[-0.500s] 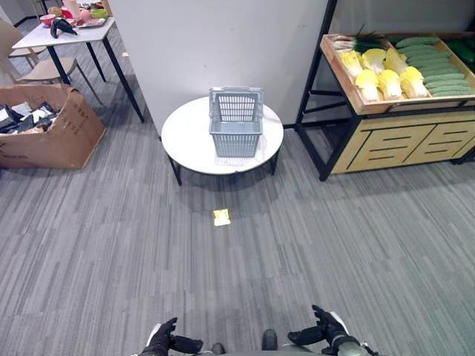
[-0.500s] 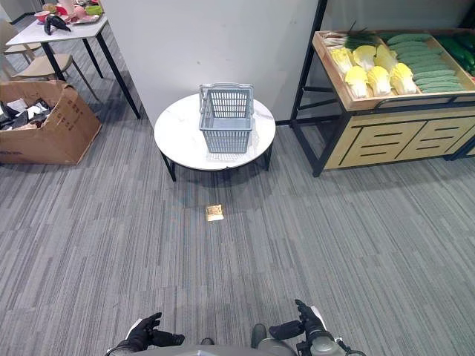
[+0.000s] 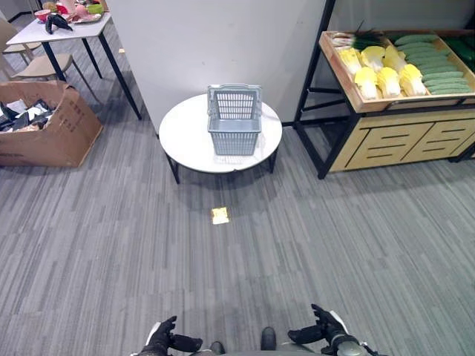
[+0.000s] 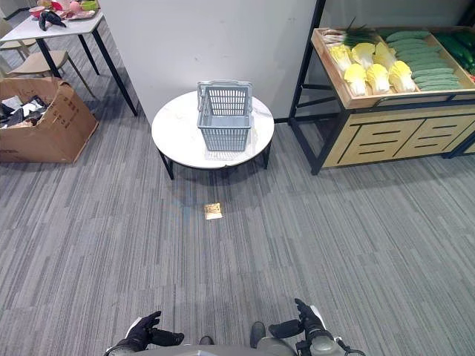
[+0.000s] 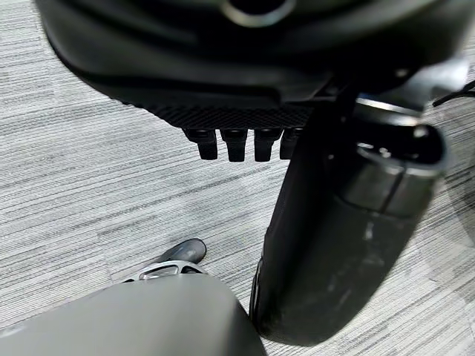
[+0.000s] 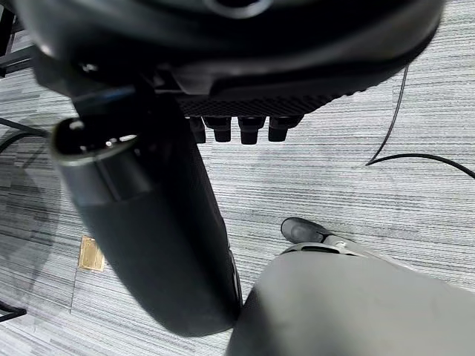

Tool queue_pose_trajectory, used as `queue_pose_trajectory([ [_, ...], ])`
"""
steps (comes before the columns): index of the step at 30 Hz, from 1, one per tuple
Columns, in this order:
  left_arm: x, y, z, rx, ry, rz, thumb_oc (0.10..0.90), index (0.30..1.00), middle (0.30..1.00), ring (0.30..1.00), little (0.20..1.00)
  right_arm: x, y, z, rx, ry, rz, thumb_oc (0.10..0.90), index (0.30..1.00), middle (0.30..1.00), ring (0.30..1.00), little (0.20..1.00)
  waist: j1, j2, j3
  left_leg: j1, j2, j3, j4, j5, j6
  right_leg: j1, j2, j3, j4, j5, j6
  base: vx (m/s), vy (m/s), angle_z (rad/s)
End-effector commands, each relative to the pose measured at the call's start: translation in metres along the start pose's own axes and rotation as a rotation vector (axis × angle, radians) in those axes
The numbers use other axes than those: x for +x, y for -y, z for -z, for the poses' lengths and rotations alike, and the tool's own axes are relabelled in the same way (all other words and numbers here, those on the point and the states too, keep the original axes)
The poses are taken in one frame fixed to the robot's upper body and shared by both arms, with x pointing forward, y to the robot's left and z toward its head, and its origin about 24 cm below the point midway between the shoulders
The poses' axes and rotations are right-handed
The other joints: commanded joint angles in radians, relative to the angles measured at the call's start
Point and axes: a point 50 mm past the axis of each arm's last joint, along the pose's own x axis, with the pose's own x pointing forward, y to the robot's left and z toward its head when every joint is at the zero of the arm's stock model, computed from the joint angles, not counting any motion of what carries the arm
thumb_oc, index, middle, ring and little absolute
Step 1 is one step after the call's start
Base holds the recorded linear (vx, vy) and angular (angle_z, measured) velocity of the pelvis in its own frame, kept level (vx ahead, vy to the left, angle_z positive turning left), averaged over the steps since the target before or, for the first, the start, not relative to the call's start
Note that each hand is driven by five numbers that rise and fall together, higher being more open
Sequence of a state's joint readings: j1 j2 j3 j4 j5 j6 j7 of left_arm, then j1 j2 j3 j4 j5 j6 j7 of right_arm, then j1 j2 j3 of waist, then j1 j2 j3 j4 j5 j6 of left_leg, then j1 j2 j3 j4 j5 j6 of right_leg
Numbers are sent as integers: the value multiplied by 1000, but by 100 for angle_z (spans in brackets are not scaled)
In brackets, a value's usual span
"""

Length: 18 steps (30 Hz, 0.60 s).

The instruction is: Get the vegetables into the basket

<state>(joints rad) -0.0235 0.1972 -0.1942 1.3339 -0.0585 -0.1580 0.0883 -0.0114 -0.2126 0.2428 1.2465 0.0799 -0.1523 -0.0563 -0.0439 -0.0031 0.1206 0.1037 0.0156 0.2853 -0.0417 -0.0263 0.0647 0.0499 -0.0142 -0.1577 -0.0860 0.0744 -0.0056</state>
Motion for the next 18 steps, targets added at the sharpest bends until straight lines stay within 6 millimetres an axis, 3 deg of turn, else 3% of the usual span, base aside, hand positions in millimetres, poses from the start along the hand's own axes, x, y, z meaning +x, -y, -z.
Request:
queue_pose_trajectory([
  [1, -2, 1, 12, 28, -43, -5, 900, 1000, 1000, 1000, 1000, -5, 0, 25, -55, -102, -6, 900, 1000, 1000, 1000, 1000, -18, -16, -12, 22, 80, -79, -46, 35, -156, 58, -103, 57, -1, -46, 139, 0, 0, 0],
  [18, -2, -3, 12, 30, -46, -22, 900, 1000, 1000, 1000, 1000, -4, 6, 20, -66, -79, 6, 900, 1000, 1000, 1000, 1000, -15, -8, -2, 21, 90, -86, -46, 46, -166, 63, -91, 47, -1, -56, 130, -1, -6, 0],
])
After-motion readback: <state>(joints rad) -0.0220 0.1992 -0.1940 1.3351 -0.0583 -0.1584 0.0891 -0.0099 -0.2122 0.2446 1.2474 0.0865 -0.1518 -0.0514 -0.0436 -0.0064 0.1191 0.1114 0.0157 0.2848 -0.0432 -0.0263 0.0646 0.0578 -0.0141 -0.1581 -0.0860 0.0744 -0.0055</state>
